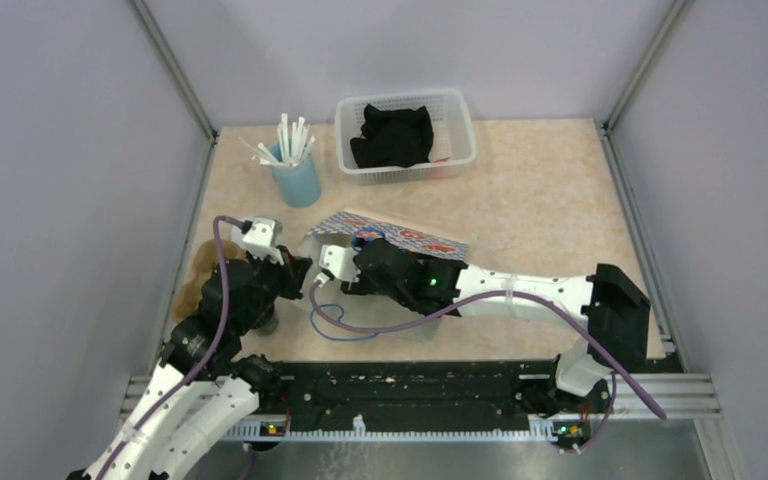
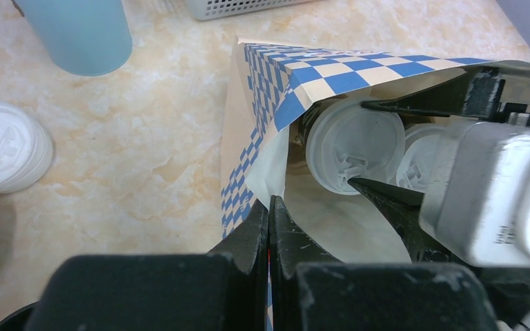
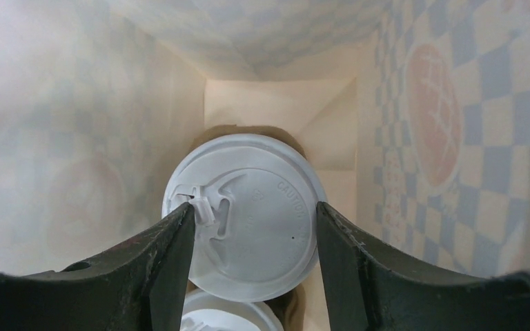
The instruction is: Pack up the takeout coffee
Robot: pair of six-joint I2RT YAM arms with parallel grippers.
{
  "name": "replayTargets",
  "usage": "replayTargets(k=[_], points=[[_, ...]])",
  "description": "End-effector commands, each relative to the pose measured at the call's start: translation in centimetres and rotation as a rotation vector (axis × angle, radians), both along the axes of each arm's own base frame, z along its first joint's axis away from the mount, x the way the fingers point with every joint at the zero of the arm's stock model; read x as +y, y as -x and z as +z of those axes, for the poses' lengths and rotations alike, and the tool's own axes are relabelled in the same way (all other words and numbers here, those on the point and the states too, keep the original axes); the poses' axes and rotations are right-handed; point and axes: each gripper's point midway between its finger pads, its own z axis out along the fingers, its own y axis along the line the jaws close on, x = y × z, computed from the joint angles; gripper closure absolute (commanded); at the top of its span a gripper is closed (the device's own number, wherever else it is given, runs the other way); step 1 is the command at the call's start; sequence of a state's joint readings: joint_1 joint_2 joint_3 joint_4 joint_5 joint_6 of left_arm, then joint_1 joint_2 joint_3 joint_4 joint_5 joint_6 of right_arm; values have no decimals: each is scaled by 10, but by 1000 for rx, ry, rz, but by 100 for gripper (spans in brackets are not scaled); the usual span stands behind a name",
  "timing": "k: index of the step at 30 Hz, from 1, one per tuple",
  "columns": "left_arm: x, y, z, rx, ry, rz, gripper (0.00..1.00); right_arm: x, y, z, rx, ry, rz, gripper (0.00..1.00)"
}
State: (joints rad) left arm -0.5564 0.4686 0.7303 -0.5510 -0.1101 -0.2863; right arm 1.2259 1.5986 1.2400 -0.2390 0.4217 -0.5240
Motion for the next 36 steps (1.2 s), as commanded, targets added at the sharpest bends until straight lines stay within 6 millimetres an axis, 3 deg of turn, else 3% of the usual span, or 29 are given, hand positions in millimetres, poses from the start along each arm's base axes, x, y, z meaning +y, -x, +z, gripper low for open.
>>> replayTargets(k=[1,12,18,27,36], points=[[1,-1,10,-13,19,11,100,1,-9,0,-21,-26,1,41],[-5,-4,15,5,29,-1,100,7,-11,-13,-18,-38,65,41],[-6,-3,16,18,34,2,100,-1,-23,-22,-25,-21,49,41],[-3,-4,19,22,29,18,100,-6,-26,-39,-3,3,61,41],[-4,3,27,93,65,32,100,-4,-27,-40,18,9,82,40]])
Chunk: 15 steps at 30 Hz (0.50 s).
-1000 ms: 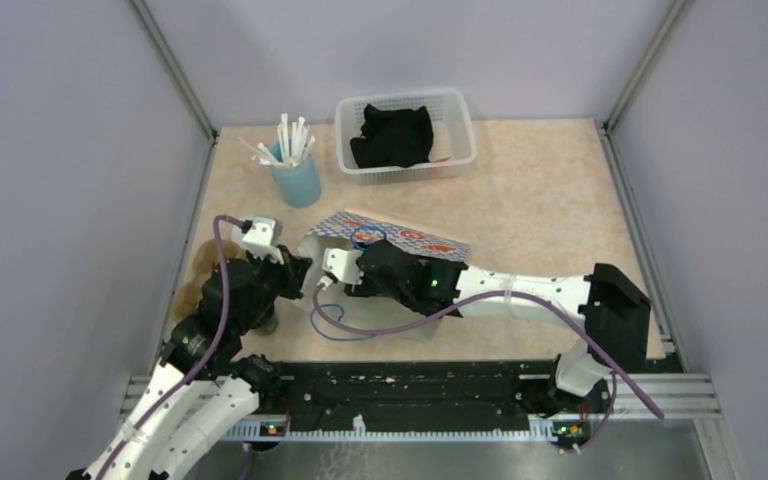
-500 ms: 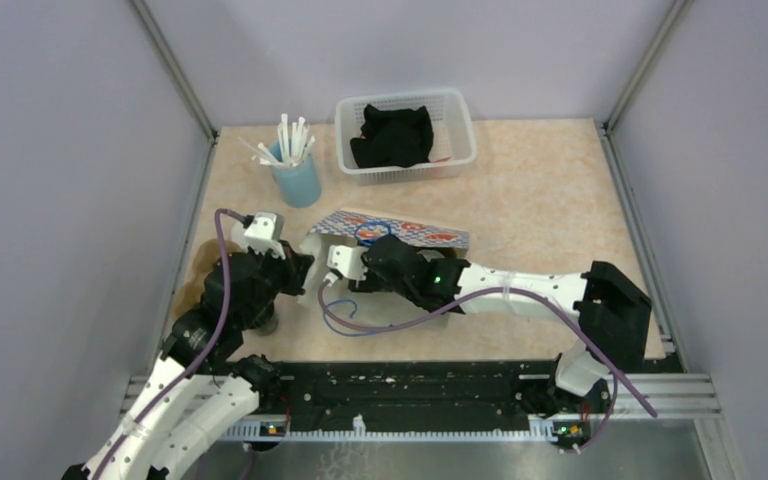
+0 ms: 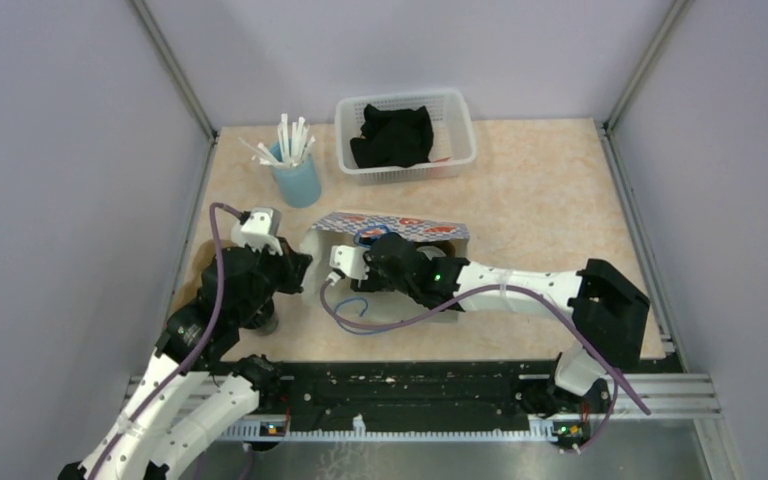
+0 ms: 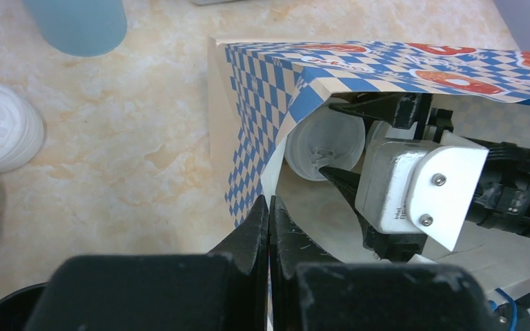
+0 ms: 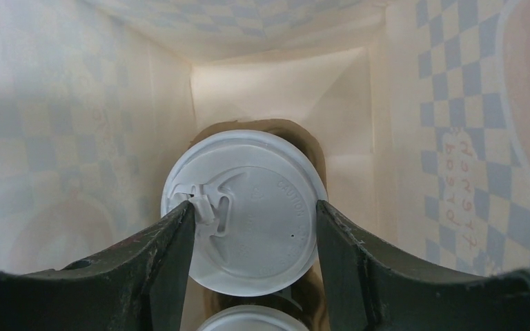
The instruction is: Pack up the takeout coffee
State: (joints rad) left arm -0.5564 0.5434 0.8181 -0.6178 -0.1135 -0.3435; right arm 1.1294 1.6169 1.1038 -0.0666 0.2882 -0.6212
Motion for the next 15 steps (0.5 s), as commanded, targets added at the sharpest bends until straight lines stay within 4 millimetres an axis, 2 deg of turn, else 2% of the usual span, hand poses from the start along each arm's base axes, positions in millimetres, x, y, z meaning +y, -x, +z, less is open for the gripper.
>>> replayTargets(k=[1,5,9,15], points=[[-4,7,19,48,53,1,100,5,-1,-1,25,-6,21,40],[-16,17,19,141,77,-56,100,7,4,-1,64,-5,36,40],[-18,25,22,190,106,-61,100,9,13,-7,130,8,51,40],[-12,30,31,215,134,-17,100,13,30,-20,286,8,97,39]])
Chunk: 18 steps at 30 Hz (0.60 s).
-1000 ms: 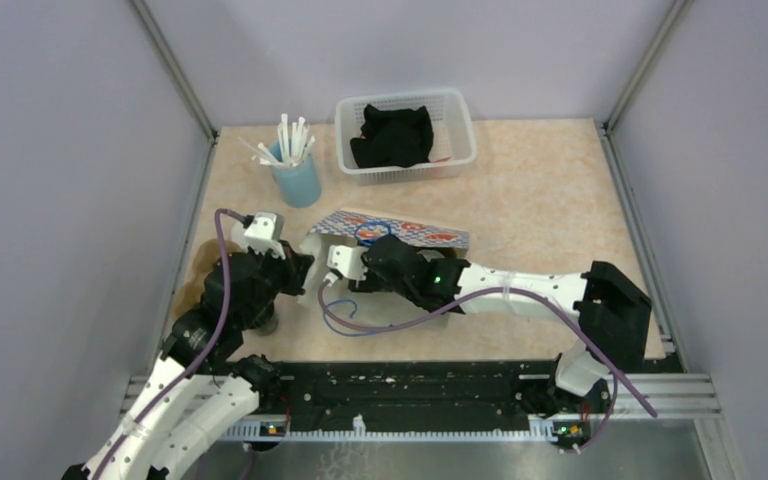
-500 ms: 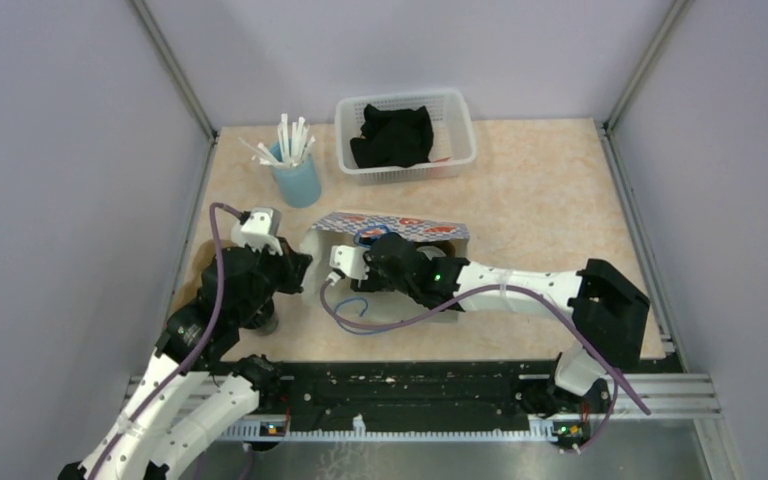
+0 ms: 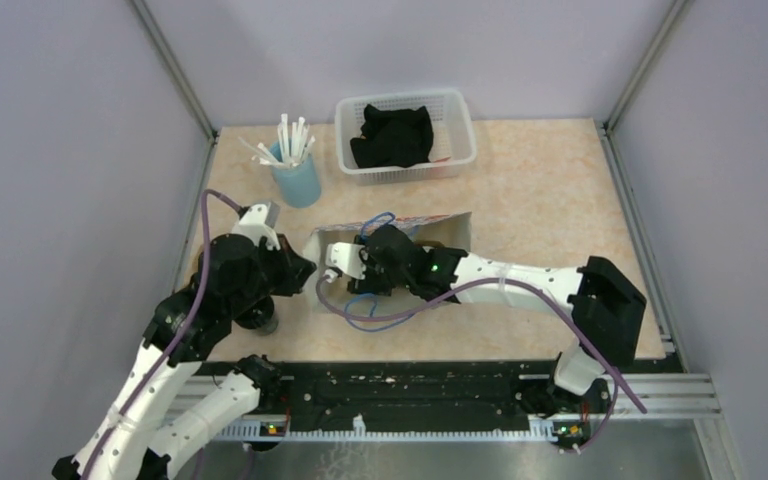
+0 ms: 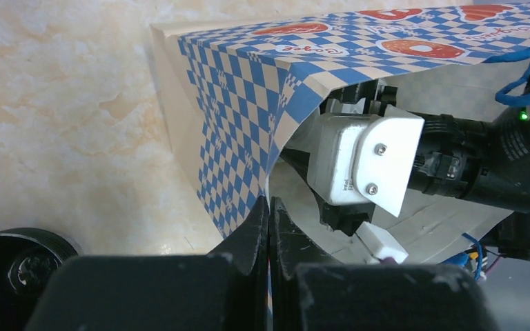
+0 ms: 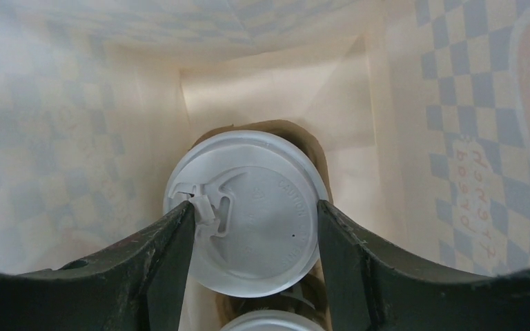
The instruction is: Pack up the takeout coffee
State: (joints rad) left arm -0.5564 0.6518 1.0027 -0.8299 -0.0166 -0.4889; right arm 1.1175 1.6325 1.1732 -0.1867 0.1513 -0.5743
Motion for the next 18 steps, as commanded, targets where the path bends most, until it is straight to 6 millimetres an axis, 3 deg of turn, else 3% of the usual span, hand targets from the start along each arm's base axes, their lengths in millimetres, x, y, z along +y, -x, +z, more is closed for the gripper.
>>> replayTargets(k=[1,11,18], points=[[4,7,20,23,52,44,100,4,16,-16,172,16,33,39],[17,-12,29,78,11,192,100,1,19,-47,318,110,86,38],[30,-32,28,58,-83,278,100,-21,23,-75,404,170,93,38]])
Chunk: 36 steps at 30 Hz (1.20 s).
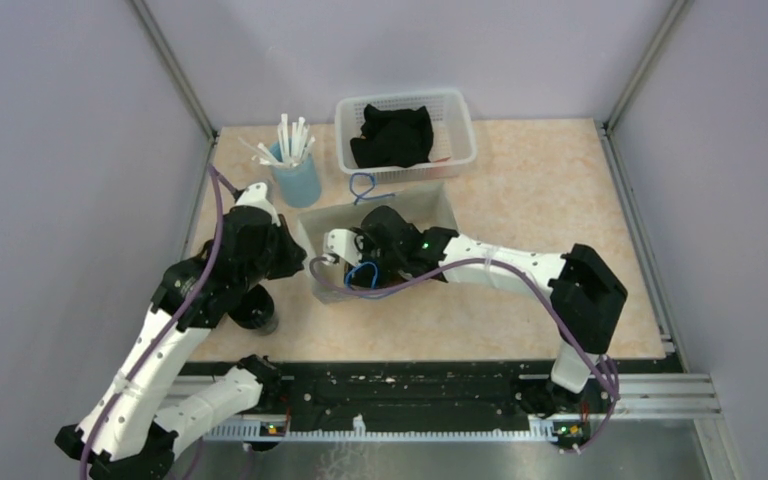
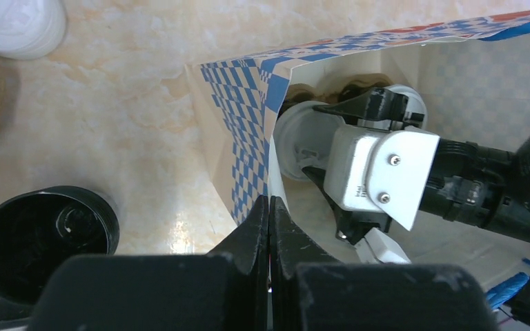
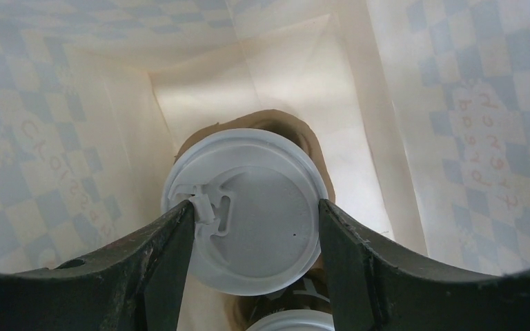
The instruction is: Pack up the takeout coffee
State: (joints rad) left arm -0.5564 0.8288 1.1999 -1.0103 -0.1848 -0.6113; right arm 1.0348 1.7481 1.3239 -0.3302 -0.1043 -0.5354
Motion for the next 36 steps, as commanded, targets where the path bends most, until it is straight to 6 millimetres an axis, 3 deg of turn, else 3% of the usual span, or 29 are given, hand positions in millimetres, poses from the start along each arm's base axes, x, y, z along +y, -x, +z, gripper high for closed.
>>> replayTargets(k=[1,13,19,31,36], points=[[12,-16,21,-83,-38,69,100,-40,25,-62,192,181,30,38],[4,-42,28,-113,-129,25,100,-60,21,-117,315,219,-19,41],[4,-42,23,-107,-133,28,100,-53,24,-123,356,215,-25,41],[-8,-40,7,-24,-95,14,100,-22,14,-25,265,58,-20,19],[-10,-38,14,-43,-74,-2,100,-14,16,7,227,3,-57,7]])
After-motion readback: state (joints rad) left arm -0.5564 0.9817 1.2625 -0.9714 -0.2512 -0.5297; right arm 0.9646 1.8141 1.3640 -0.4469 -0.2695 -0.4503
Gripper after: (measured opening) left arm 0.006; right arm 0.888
